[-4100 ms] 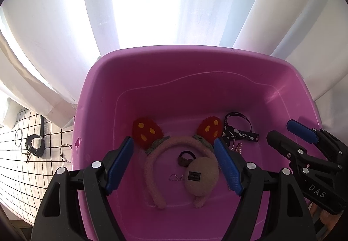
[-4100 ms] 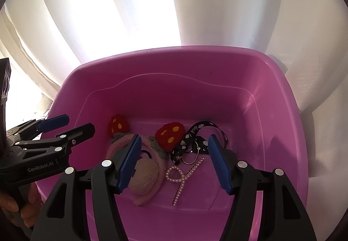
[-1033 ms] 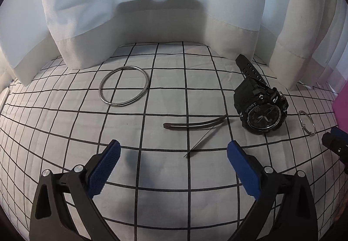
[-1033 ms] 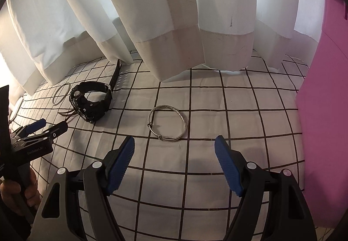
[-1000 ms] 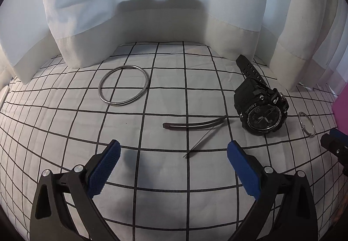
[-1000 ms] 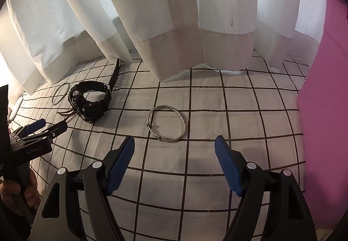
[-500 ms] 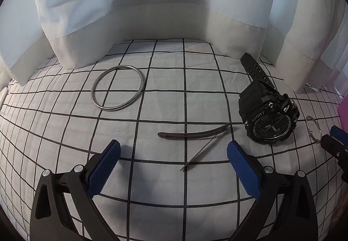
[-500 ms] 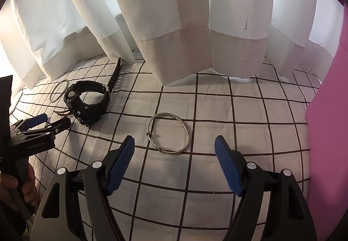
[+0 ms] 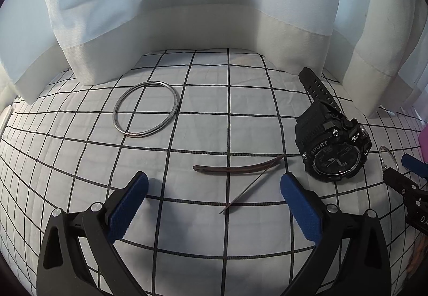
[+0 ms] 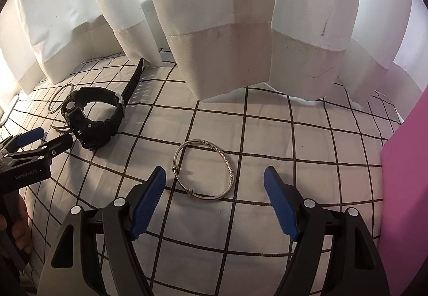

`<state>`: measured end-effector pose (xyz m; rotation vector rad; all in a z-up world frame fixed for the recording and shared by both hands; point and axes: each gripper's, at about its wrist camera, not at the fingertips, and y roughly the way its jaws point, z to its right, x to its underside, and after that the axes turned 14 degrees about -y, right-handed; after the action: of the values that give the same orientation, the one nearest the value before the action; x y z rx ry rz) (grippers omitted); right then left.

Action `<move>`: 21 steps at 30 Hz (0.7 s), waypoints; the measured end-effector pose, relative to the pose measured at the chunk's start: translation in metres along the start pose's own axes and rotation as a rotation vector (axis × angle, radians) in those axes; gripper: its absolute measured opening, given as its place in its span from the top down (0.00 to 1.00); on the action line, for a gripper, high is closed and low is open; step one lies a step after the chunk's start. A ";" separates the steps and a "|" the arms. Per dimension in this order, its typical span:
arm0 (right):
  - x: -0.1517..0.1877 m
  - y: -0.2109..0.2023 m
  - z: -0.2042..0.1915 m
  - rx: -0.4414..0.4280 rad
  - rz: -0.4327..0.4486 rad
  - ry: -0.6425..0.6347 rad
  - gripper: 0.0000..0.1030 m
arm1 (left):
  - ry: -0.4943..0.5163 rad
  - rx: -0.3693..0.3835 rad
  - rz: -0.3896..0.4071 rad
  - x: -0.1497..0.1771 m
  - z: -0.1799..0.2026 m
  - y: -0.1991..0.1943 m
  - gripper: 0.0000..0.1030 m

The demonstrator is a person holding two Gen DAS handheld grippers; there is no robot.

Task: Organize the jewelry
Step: 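Close the left tool on the hairpin while the right tool grasps the bangle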

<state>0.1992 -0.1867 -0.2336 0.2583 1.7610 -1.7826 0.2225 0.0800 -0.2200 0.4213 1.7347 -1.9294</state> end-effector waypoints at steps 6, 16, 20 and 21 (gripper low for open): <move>-0.002 0.005 -0.005 0.024 0.027 -0.031 0.29 | -0.008 -0.007 0.005 0.001 0.000 0.000 0.05; 0.004 -0.001 -0.009 0.005 0.059 -0.067 0.50 | -0.008 0.004 0.008 0.002 -0.001 -0.003 0.11; 0.006 -0.002 -0.012 0.006 0.060 -0.073 0.55 | 0.012 0.025 0.036 0.006 0.000 -0.012 0.31; 0.006 -0.003 -0.011 0.005 0.061 -0.073 0.55 | 0.021 0.033 0.042 0.007 0.001 -0.014 0.40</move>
<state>0.1898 -0.1777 -0.2358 0.2433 1.6810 -1.7316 0.2086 0.0786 -0.2122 0.4882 1.6959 -1.9321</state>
